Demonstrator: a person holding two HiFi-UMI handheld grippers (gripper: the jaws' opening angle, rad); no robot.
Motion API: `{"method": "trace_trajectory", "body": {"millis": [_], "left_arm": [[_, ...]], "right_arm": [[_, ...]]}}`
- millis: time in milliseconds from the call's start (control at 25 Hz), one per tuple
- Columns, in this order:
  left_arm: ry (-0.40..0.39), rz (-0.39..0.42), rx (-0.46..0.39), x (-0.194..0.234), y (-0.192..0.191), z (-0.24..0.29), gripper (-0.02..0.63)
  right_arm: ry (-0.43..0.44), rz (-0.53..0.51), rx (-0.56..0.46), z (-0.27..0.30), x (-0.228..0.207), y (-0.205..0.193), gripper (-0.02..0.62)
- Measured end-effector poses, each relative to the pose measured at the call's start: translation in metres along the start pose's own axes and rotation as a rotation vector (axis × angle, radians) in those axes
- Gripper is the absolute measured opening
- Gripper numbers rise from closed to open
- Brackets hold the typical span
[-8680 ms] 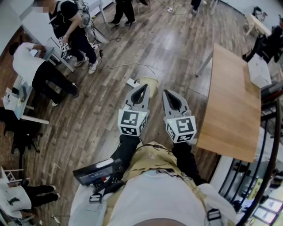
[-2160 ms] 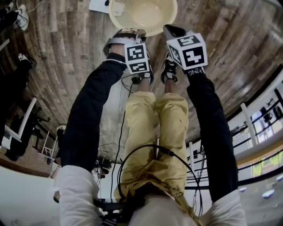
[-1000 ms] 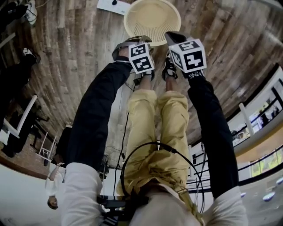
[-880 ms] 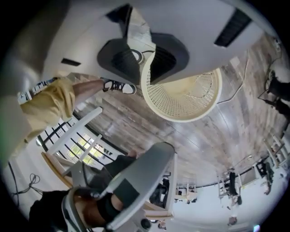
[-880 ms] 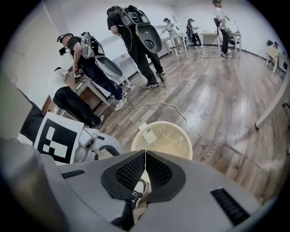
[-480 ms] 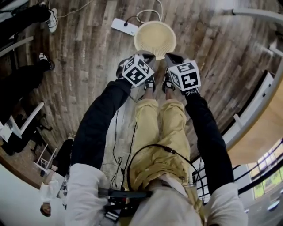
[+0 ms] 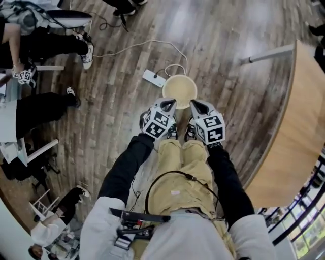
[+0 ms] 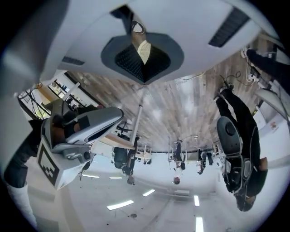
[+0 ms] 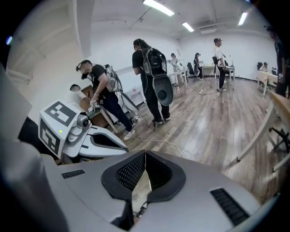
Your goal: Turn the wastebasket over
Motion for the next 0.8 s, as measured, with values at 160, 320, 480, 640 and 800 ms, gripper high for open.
{"method": "trace_trajectory", "body": {"millis": [160, 320, 480, 640, 800], "left_arm": [[0.069, 0.036, -0.06, -0.014, 0.029, -0.042, 0.002], [0.098, 0.004, -0.156, -0.031, 0.06, -0.081, 0.0], [0.155, -0.063, -0.252, -0.033, 0.091, -0.13, 0.002], [0.221, -0.177, -0.38, -0.024, 0.103, -0.195, 0.002], [0.271, -0.237, -0.538, -0.018, 0.125, -0.252, 0.002]], "right_arm": [[-0.044, 0.005, -0.094, -0.05, 0.019, 0.026, 0.021], [-0.077, 0.047, -0.208, -0.099, 0.029, 0.046, 0.021], [-0.1, 0.039, -0.302, -0.14, 0.034, 0.072, 0.021], [-0.114, -0.017, -0.397, -0.177, 0.052, 0.104, 0.02], [-0.109, -0.097, -0.496, -0.214, 0.068, 0.142, 0.02]]}}
Point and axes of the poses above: the fingertips, and each gripper's own axes: z forward along the fingers, x to its left, y out of its top, the point moved 7 cm from there along -z, backward along the fingers, and after that the axes turned 12 degrees about x, right-handed, at the moved point
